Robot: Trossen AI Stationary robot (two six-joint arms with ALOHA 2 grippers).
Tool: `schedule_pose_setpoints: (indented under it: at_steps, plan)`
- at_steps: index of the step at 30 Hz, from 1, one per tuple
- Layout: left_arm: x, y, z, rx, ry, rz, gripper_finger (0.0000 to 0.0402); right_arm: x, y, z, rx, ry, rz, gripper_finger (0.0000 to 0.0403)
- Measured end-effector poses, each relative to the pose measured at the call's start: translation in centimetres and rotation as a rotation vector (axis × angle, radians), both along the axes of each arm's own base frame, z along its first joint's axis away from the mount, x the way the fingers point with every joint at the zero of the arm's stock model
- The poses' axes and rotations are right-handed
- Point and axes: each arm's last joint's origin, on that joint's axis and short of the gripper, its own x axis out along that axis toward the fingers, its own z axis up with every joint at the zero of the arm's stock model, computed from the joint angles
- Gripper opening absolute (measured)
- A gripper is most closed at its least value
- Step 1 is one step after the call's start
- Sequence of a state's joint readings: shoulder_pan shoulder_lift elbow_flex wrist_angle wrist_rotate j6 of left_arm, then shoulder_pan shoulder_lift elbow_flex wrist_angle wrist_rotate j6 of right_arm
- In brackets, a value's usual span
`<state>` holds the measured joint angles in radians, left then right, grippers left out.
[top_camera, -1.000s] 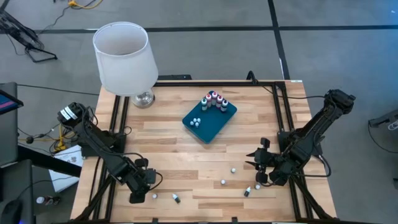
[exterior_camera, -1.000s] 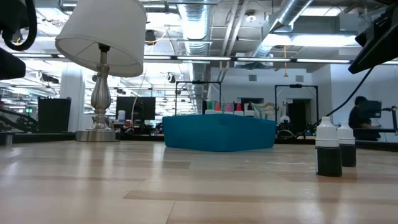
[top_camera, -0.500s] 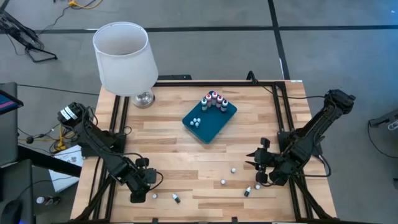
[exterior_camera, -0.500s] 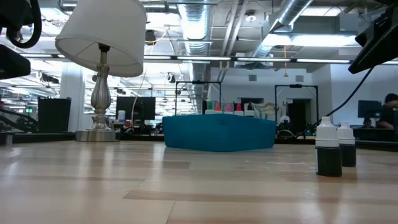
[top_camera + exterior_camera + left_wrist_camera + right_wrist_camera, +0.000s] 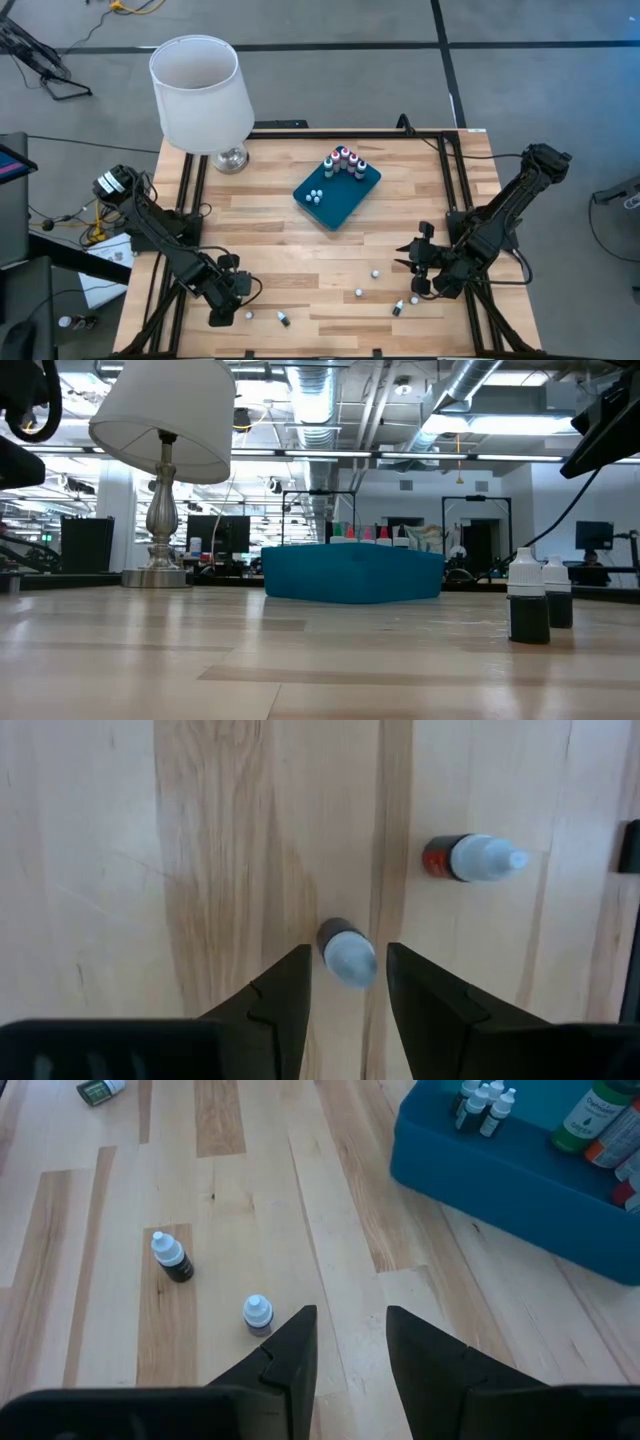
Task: Pick & Place food coloring
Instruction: Put the small black food coloring bottle into the blue container
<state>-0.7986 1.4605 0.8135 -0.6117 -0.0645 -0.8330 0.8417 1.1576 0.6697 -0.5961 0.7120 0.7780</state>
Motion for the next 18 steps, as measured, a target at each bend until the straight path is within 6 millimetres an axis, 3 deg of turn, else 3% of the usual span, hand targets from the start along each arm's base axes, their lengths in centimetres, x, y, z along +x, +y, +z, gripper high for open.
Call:
schedule_pose_setpoints:
  at_steps: [13, 18]
  plan:
    - [0.09, -0.10, 0.05, -0.008, -0.013, -0.007, 0.0123, 0.03, 0.03, 0.01, 0.004, -0.002, 0.000, 0.0111]
    - [0.20, -0.40, -0.77, 0.014, 0.009, -0.025, 0.0123, 0.03, 0.04, 0.01, 0.006, -0.002, 0.001, 0.0111]
